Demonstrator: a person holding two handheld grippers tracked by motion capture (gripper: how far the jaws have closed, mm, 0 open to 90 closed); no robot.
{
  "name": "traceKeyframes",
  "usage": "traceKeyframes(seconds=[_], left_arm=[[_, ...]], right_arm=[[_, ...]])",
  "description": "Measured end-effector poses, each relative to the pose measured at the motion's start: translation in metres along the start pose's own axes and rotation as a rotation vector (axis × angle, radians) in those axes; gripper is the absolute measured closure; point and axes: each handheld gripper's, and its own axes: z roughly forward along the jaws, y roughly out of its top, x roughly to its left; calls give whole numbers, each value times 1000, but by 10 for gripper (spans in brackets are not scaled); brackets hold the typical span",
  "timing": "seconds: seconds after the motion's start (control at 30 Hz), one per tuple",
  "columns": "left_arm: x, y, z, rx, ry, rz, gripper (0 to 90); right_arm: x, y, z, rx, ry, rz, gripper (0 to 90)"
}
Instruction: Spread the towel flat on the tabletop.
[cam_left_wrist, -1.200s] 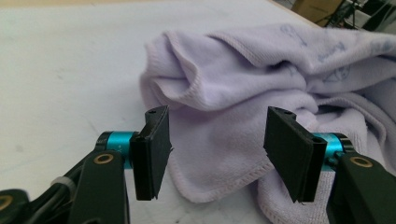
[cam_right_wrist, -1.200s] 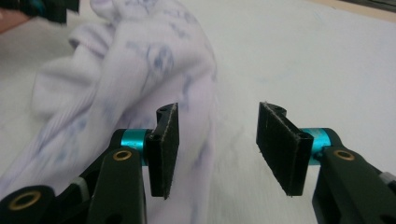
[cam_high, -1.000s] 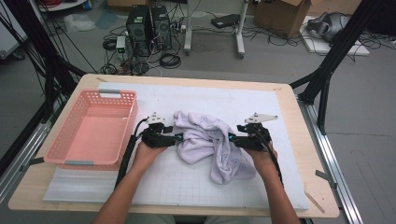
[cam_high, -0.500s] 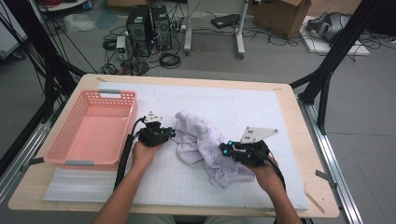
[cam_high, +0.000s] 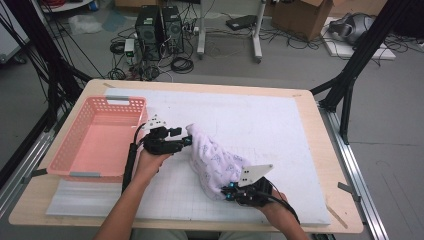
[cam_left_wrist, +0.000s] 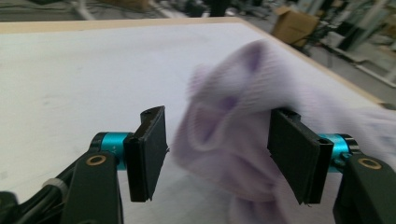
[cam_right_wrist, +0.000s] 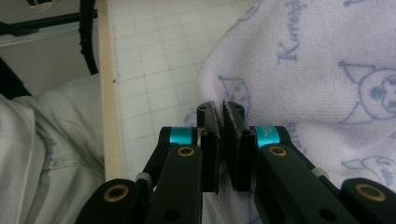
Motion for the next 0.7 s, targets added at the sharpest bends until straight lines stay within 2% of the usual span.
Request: traceKeyframes(seconds=[0.07,0.13,0.2,0.3,0.33,0.37,0.4,0.43,0.47,0.53,0.6,0.67,0.7], left_arm=[[-4,5,-5,-29,-37,1,363],[-9,9,-8,-33,-58,16,355],[-14,12,-3,2,-71,39,351],[-18,8,11,71,-70,48,350],[-18,5,15,101,-74,58,385],[-19,1,19,134,-83,80,483],[-20,-2,22,168,-89,105,624],[-22,-6,23,183,-84,148,761],[-23,-7,22,181,-83,154,806],[-24,-9,19,182,-83,165,829],[-24,-10,16,184,-84,179,836],[-26,-10,12,189,-83,198,837],[-26,-10,10,192,-84,203,837]], right_arm=[[-2,1,1,4,-15,-1,855],[-3,2,3,10,-38,12,855],[-4,3,6,9,-37,9,855],[-1,5,12,19,-29,-13,845],[1,6,13,18,-29,-19,833],[1,6,12,14,-28,-18,803],[1,6,9,-1,-23,-13,754],[0,6,5,-23,-17,8,707],[-2,7,-1,-56,-18,24,674],[-8,10,-13,-105,-49,46,622],[-21,13,-27,-174,-93,83,599],[-38,16,-38,-220,-178,126,601],[-48,18,-39,-210,-228,152,600]])
